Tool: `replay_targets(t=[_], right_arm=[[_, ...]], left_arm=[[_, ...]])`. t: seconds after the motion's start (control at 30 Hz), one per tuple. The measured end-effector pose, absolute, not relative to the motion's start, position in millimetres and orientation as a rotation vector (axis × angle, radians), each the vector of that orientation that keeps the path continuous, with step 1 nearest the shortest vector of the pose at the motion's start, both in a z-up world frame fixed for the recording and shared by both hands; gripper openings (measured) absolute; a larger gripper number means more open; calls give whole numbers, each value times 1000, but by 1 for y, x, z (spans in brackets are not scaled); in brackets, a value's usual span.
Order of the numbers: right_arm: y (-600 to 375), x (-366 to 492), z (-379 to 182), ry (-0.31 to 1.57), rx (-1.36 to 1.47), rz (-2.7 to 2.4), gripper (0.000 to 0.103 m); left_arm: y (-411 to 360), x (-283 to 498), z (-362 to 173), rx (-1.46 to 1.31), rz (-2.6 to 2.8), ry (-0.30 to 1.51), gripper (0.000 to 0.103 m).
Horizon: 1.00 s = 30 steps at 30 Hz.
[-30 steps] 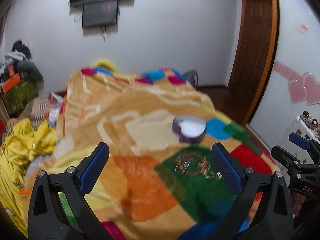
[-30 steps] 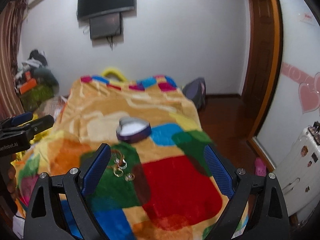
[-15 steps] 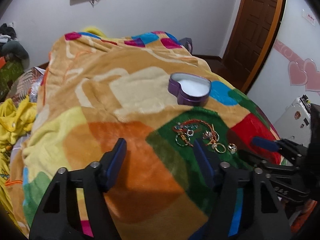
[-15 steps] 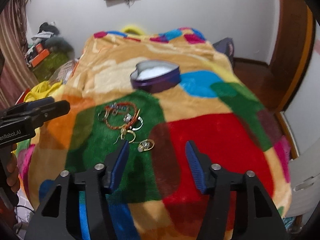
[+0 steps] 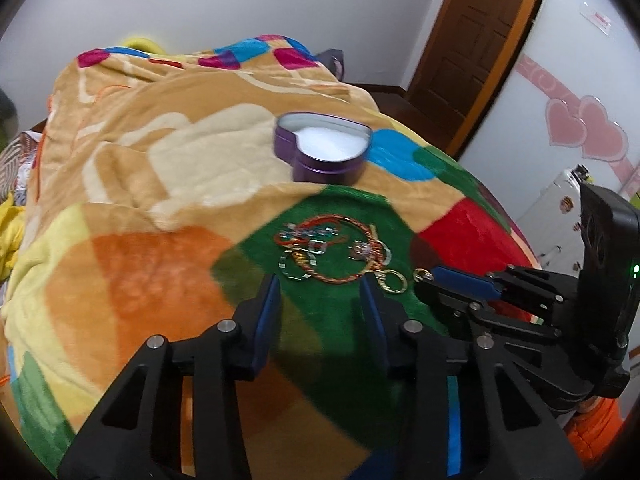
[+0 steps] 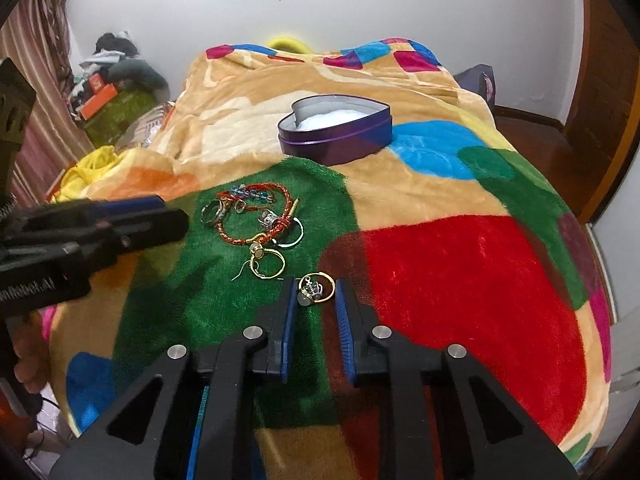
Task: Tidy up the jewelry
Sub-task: 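Lower the right tool toward the jewelry pile and grasp a gold ring, then grasp a silver hook earring with the left tool while the right tool holds the ring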
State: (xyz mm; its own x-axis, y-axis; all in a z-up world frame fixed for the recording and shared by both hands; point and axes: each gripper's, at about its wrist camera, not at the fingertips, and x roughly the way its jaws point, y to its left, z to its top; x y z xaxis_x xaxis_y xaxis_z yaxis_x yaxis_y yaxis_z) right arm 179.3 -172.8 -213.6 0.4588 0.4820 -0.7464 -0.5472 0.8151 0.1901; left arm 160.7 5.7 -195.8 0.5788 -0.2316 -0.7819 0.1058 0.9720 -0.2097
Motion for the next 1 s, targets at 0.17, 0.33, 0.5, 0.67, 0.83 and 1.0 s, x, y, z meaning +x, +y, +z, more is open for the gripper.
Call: replay_targets(t=[0.17, 0.33, 0.5, 0.67, 0.83, 1.0], right_arm=[[-181, 178, -211, 886, -59, 630, 17], [-188, 178, -207, 872, -63, 607, 17], [-196, 180, -205, 864, -53, 585, 17], [-201, 182, -204, 861, -39, 574, 17], [-203, 180, -208, 873, -34, 581, 17], [-201, 176, -211, 880, -49, 583, 17]], left_arm=[[-13, 162, -198, -107, -243, 947, 40], [-31, 167, -202, -62, -269, 962, 41], [-40, 173, -205, -34, -289, 972, 40], [-47, 178, -211, -15, -288, 998, 38], [-51, 174, -201, -10, -304, 966, 36], [-51, 173, -199, -19, -297, 967, 36]])
